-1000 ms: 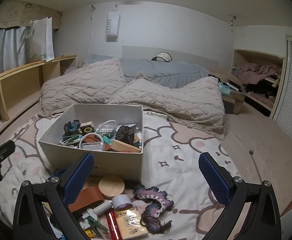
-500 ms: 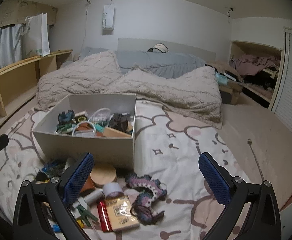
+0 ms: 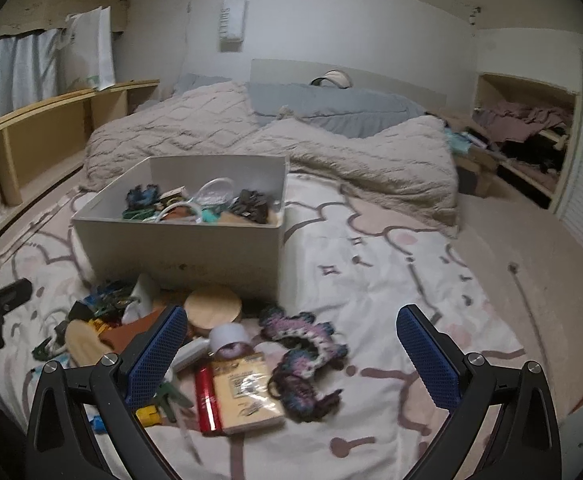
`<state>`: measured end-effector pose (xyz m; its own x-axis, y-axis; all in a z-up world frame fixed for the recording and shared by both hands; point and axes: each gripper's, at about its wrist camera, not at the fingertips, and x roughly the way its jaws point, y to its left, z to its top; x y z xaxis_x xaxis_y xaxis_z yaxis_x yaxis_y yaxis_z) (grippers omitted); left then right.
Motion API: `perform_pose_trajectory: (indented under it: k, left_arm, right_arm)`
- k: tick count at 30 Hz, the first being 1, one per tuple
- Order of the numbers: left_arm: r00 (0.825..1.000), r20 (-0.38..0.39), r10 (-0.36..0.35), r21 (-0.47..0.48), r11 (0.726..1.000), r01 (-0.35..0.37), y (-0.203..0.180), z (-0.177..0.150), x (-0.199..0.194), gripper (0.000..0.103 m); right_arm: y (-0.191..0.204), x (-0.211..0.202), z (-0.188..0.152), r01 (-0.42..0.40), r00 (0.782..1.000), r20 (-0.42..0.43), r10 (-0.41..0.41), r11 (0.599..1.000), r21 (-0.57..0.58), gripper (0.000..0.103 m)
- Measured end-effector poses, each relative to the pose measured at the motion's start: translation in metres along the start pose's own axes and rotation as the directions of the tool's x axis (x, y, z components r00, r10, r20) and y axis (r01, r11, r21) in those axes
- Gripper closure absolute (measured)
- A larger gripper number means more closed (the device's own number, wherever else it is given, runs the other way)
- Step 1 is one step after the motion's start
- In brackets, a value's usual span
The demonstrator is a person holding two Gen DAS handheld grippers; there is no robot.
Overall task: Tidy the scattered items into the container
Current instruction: 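Lower the left tool over the white medicine packet while the right tool approaches the tissue pack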
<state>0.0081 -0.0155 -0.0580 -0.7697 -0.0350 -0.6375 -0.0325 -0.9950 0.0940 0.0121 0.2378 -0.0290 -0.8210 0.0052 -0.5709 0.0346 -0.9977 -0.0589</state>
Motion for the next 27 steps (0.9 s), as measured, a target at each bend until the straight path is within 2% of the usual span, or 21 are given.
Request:
perform_pose_trajectory:
  k: [11, 14, 17, 22, 25, 27]
  left_arm:
    - [0.993, -0.118, -0.021, 0.069, 0.997, 0.03, 0.002, -0.03, 0.025, 0.0]
    - [0.988, -0.149, -0.029, 0.094, 0.995, 0.043, 0.001, -0.036, 0.031, 0.0]
    - [0.984, -0.173, -0.04, 0.111, 0.992, 0.06, 0.001, -0.042, 0.036, 0.0]
    - [0.972, -0.225, -0.068, 0.148, 0.984, 0.103, 0.001, -0.05, 0.045, 0.0]
    - [0.962, -0.253, -0.108, 0.194, 0.968, 0.16, 0.0, -0.054, 0.049, 0.0]
    - [0.954, -0.271, -0.13, 0.234, 0.952, 0.196, 0.0, -0.056, 0.051, 0.0]
  right_arm:
    - [0.023, 0.026, -0.024, -0.088, 0.991, -0.109, 0.08, 0.994, -0.07, 0.0]
    - [0.026, 0.033, -0.031, -0.134, 0.982, -0.146, 0.123, 0.989, -0.066, 0.0]
    - [0.028, 0.041, -0.037, -0.133, 0.978, -0.17, 0.12, 0.989, -0.065, 0.0]
    - [0.023, 0.052, -0.047, -0.131, 0.971, -0.211, 0.115, 0.99, -0.06, 0.0]
    - [0.017, 0.056, -0.053, -0.137, 0.964, -0.235, 0.123, 0.989, -0.046, 0.0]
    - [0.012, 0.057, -0.057, -0.14, 0.962, -0.242, 0.129, 0.99, -0.026, 0.008]
